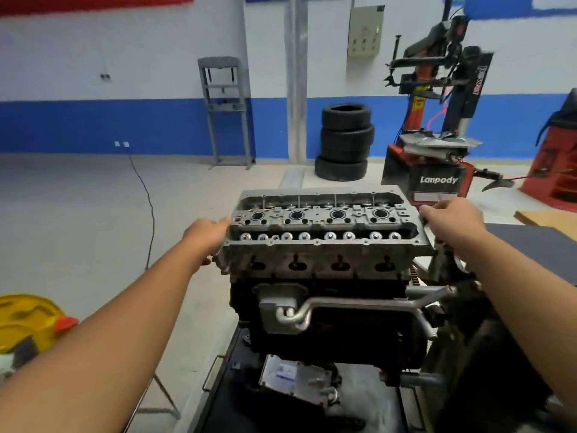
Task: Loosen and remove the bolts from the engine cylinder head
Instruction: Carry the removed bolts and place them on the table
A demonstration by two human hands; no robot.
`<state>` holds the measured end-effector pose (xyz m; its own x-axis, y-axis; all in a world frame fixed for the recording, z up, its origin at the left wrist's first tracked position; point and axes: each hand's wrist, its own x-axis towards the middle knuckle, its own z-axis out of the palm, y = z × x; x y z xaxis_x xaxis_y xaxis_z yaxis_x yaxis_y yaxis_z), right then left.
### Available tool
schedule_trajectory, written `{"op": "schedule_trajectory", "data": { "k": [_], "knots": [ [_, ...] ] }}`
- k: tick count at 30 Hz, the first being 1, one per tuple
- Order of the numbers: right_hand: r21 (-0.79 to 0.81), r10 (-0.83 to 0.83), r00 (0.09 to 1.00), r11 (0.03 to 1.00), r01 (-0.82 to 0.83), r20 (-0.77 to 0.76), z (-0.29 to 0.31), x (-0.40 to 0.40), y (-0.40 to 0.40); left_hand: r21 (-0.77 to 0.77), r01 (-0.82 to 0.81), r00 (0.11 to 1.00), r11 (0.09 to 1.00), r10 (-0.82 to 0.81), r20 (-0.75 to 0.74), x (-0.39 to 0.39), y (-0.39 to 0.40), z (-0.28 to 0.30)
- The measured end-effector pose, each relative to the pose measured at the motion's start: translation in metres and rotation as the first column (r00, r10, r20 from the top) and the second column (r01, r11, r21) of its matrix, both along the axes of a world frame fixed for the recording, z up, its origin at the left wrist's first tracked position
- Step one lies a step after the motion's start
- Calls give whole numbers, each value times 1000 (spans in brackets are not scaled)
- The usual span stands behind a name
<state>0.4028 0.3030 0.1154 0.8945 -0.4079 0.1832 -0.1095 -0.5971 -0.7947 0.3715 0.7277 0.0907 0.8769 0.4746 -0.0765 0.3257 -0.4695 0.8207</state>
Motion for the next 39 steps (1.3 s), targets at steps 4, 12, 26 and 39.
{"op": "schedule_trajectory", "data": {
  "k": [4, 12, 26, 39],
  "knots": [
    [236, -46, 999, 971, 44, 0, -14, 13, -11, -17, 8, 1000, 1000, -8, -1, 32, 4, -9],
    [755, -37, 988, 641, 141, -152, -34, 29, -2, 402, 117, 978, 908, -35, -204, 99, 9, 12],
    [705, -42, 823, 494, 510, -566, 27, 18, 6, 592, 372, 818, 714, 49, -573, 103, -13, 54],
    [633, -325, 763, 429, 645, -558, 99, -20, -185, 428, 603, 774, 673, -363, -520, 104, -200, 122]
  ]
}}
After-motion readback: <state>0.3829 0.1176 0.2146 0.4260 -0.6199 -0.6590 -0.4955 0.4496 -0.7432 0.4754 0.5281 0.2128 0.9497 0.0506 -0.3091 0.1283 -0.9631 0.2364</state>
